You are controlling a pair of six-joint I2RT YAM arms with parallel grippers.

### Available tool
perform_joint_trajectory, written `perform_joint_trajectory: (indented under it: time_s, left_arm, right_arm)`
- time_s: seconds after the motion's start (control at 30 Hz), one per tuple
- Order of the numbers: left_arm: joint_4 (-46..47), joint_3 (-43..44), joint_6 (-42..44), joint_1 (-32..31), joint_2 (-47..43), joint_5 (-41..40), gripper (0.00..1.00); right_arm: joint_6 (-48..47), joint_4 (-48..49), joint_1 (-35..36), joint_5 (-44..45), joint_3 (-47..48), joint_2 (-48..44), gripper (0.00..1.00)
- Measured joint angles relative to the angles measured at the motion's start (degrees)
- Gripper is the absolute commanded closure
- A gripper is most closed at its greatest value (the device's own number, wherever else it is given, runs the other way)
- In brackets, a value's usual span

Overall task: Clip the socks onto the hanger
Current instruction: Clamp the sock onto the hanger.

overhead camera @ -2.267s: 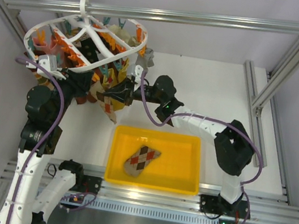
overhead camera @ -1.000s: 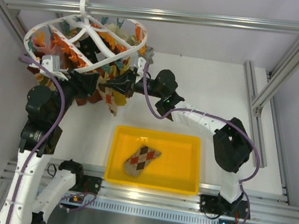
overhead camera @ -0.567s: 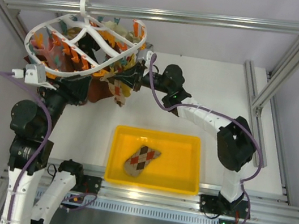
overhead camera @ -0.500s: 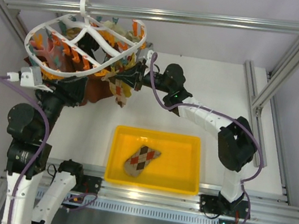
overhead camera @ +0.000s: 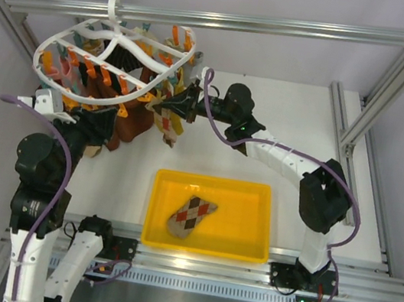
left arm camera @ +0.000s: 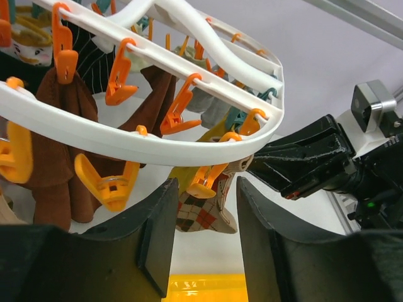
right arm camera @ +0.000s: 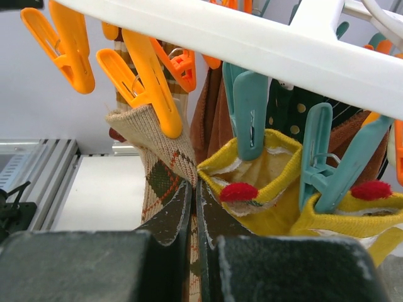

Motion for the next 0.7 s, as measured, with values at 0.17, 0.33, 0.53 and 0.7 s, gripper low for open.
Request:
perform_joint_trajectory:
  time_s: [0.17, 0.33, 0.53, 0.7]
  left_arm:
    - [0.26, -1.29, -0.9, 0.0, 1.62, 1.31, 0.59]
    - [1.29, -1.7, -1.38, 0.0, 3.41, 1.27, 0.73]
    - [2.05, -1.79, -1.79, 0.04, 4.63, 0.55, 0.87]
    - [2.75, -1.81, -1.97, 0.17, 4.87, -0.11, 0.97]
  right_arm:
    - [-0.26, -0.94, 0.0, -0.92, -0.13, -0.61, 1.0]
    - [-0.26, -1.49, 0.0, -2.45, -1.22, -1.99, 0.88]
    - [-1.51, -4.11, -0.02, -5.57, -3.43, -5.05, 0.66]
    - [-1.01, -4.9, 0.0, -8.66, -3.76, -7.89, 0.65]
